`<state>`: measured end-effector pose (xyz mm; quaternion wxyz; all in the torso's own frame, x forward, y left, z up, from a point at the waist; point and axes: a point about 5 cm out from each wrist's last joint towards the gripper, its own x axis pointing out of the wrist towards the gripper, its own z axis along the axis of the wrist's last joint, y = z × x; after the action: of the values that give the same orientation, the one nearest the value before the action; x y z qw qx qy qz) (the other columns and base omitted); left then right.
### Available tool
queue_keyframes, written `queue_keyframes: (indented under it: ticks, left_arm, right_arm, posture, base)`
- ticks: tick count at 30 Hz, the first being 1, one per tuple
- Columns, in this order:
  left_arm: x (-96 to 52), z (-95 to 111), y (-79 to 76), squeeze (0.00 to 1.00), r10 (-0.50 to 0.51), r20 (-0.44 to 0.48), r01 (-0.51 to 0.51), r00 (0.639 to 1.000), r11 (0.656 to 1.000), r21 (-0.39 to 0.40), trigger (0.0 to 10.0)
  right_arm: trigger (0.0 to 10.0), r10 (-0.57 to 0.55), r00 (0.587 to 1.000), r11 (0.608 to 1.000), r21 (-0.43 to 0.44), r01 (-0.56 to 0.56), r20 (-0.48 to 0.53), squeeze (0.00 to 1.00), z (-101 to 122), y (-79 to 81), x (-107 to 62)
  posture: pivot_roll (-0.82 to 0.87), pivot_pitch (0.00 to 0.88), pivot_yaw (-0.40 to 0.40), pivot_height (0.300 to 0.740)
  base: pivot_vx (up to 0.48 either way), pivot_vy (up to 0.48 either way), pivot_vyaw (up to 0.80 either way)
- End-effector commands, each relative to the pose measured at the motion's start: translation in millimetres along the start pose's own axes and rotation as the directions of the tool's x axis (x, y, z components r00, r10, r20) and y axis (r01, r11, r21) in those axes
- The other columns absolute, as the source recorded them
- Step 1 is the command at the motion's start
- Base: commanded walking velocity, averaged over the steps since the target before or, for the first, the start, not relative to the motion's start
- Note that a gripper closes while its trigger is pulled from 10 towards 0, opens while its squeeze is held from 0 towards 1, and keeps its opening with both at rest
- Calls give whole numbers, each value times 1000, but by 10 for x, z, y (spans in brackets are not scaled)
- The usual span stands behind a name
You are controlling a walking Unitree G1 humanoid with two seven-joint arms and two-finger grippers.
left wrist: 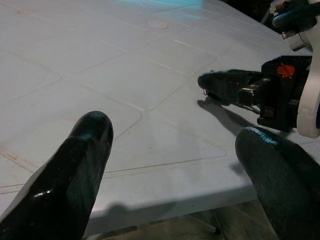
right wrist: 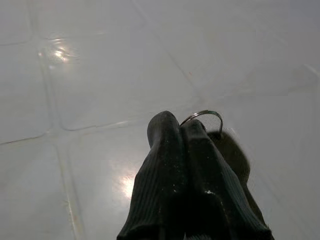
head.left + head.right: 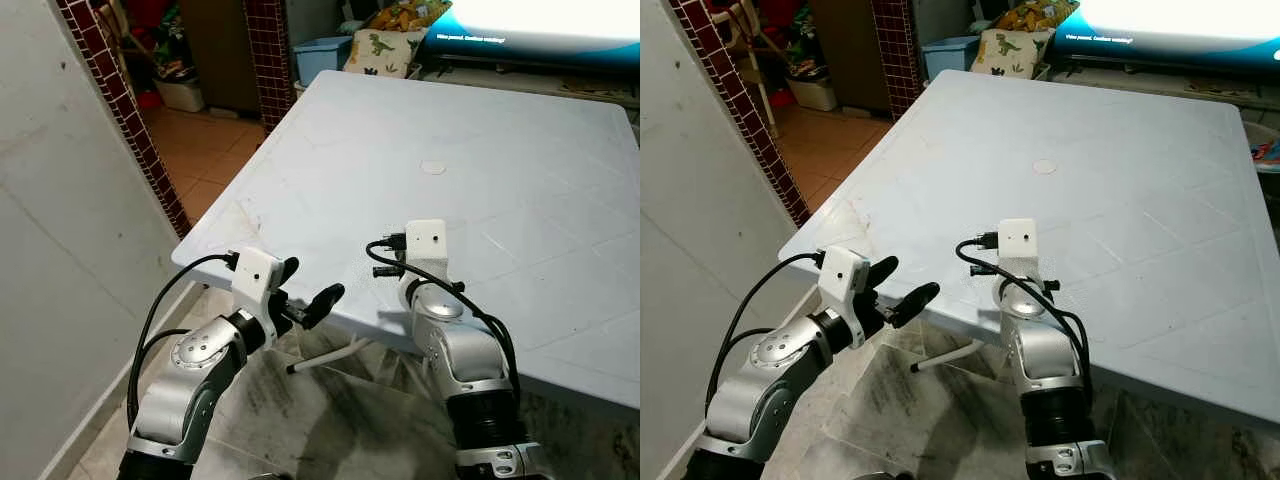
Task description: Hang keys on a hook
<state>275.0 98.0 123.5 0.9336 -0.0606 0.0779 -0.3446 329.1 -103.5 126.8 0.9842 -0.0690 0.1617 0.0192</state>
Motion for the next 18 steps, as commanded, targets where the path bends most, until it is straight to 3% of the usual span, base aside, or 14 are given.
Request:
queue_keyframes:
  ticks: [1,4,7,9,10,14,16,18]
  left_arm:
    - [-9,24,-22,0,-9,7,9,1000,1000,5,10000]
    - [-8,24,-22,0,-9,7,9,1000,1000,5,10000]
    - [-11,21,-20,0,-9,5,9,1000,1000,4,10000]
    - [-10,20,-21,0,-9,5,9,1000,1000,3,10000]
    - [-10,20,-22,0,-9,4,9,1000,1000,3,10000]
    - [-11,16,-18,0,-9,3,9,1000,1000,2,10000]
    - [-12,13,-14,0,-9,0,9,1000,1000,3,10000]
    - [-10,15,-9,0,-10,-2,10,1000,1000,3,10000]
  right_arm:
    - [0,28,997,998,-67,-23,75,0,115,46,-32]
    - [0,33,991,982,-189,-8,130,0,156,21,-66]
    - [0,45,989,966,-257,-8,138,0,116,-14,-91]
    - [392,53,990,960,-278,-15,129,0,73,-39,-109]
    - [0,63,991,954,-298,-24,122,0,22,-77,-140]
    - [0,81,990,941,-336,-37,116,0,-41,-130,-182]
    - [78,148,986,926,-361,-110,80,0,-130,-130,-234]
    - [5647,198,980,909,-378,-176,20,0,-258,-169,-304]
  posture:
    - [0,47,91,740]
    - [0,47,91,740]
    - [-1,48,89,740]
    - [-1,48,89,740]
    - [-1,48,89,740]
    - [-2,45,90,740]
    - [-5,44,93,740]
    - [-7,42,95,740]
  base:
    - [0,0,0]
    - [0,0,0]
    - [0,0,0]
    - [0,0,0]
    - [0,0,0]
    - [0,0,0]
    - [0,0,0]
    - [0,0,0]
